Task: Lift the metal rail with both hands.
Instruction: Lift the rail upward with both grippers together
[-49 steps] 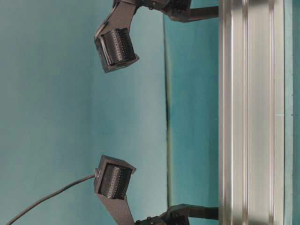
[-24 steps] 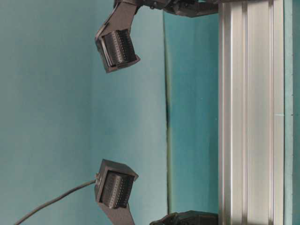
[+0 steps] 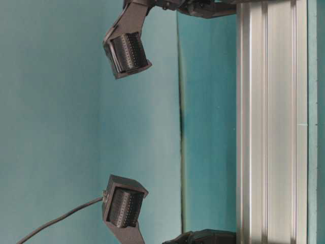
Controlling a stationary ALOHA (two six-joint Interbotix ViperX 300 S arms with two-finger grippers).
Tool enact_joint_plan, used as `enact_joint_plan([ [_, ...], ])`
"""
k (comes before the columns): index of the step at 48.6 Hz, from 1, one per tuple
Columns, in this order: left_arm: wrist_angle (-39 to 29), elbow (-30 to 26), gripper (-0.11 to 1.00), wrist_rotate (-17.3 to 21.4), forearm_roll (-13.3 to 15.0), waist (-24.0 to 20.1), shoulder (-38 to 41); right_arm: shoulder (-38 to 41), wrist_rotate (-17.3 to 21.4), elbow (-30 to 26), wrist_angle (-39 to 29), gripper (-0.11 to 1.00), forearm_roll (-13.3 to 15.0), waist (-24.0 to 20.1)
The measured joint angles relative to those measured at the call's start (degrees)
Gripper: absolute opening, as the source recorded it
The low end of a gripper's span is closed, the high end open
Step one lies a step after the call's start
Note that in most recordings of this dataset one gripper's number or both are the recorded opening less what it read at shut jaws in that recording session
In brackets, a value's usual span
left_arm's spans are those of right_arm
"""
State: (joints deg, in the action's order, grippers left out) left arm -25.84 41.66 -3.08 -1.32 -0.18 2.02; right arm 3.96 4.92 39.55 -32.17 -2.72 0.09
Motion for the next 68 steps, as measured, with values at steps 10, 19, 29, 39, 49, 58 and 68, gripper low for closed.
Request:
enact_joint_plan([
  [10,-1.6,-0.1,0.36,0.0,-0.2,-0.7,-1.1,-1.1,0.0,-0.1,-0.7,0.39,-0.2,0.6],
  [19,-5.8,-1.8,0.36,-0.3,-0.2,-1.0,-3.9,-3.6,0.0,-0.6,-4.1,0.39,-0.2,1.4],
  [29,-9.8,-3.5,0.36,-0.5,-0.2,-1.3,-6.5,-6.9,0.0,-3.3,-11.2,0.39,0.0,2.3],
  [39,-15.8,-6.2,0.36,-0.9,-0.2,-1.6,-9.6,-10.1,0.0,-6.6,-17.3,0.39,0.0,3.3],
  [49,-21.7,-9.2,0.36,-1.1,-0.2,-1.6,-12.2,-12.4,-0.1,-9.2,-21.6,0.39,0.0,3.3],
  [58,-25.9,-12.7,0.36,-1.1,-0.2,-1.6,-14.0,-13.8,-0.1,-12.5,-26.5,0.39,-0.3,3.3],
  [68,-31.0,-16.5,0.36,-1.1,-0.2,-1.7,-14.6,-14.2,0.0,-18.0,-32.5,0.39,-0.4,3.3],
])
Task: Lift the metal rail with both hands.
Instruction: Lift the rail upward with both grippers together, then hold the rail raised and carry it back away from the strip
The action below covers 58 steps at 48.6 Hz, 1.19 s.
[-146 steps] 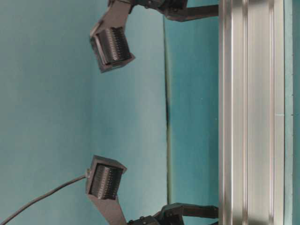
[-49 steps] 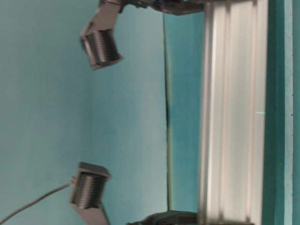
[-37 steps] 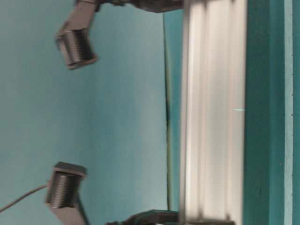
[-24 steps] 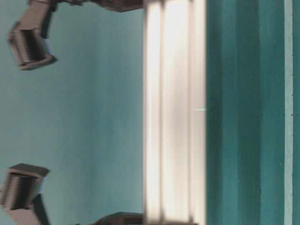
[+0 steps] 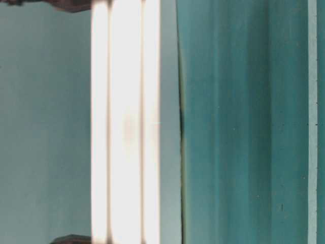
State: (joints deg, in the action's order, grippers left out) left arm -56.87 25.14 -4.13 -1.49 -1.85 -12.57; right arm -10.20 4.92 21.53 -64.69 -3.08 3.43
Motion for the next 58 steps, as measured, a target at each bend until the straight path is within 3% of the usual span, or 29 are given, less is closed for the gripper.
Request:
enact_joint_plan([
  [21,-8.9,-8.6,0.36,0.0,0.2,-0.1,-1.4,-0.3,-0.1,-10.1,-11.3,0.39,-0.1,0.2],
  [58,-21.8,-25.2,0.36,0.7,0.2,-0.4,-2.1,0.0,0.0,-25.9,-25.6,0.39,-0.1,0.5],
])
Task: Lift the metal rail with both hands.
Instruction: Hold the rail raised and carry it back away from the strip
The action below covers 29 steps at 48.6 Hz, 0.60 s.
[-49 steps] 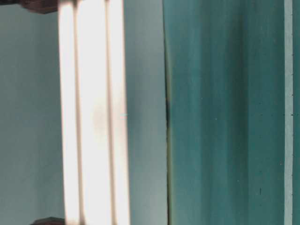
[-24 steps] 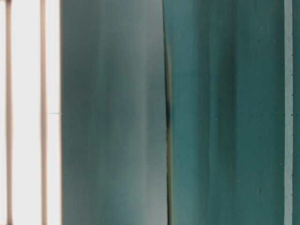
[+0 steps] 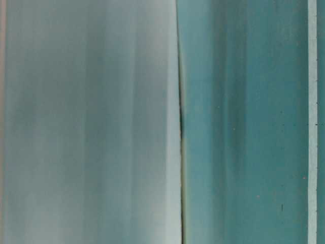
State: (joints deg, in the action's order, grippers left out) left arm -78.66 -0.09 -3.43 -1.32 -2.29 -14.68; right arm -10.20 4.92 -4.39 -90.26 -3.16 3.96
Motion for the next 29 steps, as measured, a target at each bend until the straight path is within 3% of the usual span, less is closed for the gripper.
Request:
enact_joint_plan([
  [29,-9.4,-13.1,0.36,0.1,0.0,-0.4,2.6,1.3,0.4,-10.9,-5.7,0.39,0.4,0.1],
])
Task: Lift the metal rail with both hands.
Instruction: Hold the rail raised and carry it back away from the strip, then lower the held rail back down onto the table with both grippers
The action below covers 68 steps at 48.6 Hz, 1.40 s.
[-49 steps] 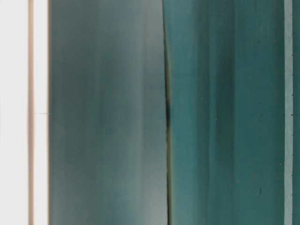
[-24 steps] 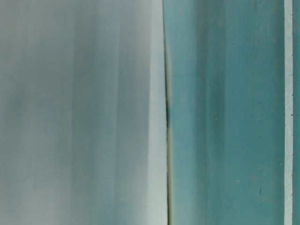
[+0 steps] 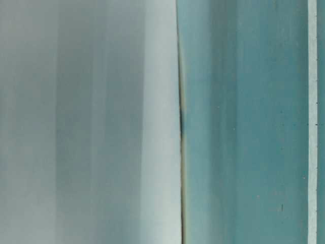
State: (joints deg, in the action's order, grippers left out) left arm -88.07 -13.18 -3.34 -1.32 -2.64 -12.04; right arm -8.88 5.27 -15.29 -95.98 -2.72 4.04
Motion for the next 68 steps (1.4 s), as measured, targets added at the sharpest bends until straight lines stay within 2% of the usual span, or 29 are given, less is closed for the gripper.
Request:
enact_joint_plan([
  [9,-2.0,-3.1,0.36,0.0,0.0,0.0,1.5,-0.3,0.1,-0.4,-0.3,0.39,0.2,0.0],
  [28,-2.3,-3.2,0.36,0.0,0.0,-0.3,1.7,0.2,0.0,-2.4,-0.5,0.39,0.6,0.1],
  [54,-2.3,-3.3,0.36,0.0,0.0,-0.4,1.9,0.3,0.1,-2.3,-0.5,0.39,0.6,0.0],
  [60,-2.1,-1.5,0.36,0.0,0.0,-0.4,2.1,0.2,0.1,0.7,-0.4,0.39,0.7,0.0],
  [68,1.8,6.1,0.36,0.0,0.0,-0.3,2.7,1.5,0.1,9.5,1.6,0.39,1.0,-0.3],
])
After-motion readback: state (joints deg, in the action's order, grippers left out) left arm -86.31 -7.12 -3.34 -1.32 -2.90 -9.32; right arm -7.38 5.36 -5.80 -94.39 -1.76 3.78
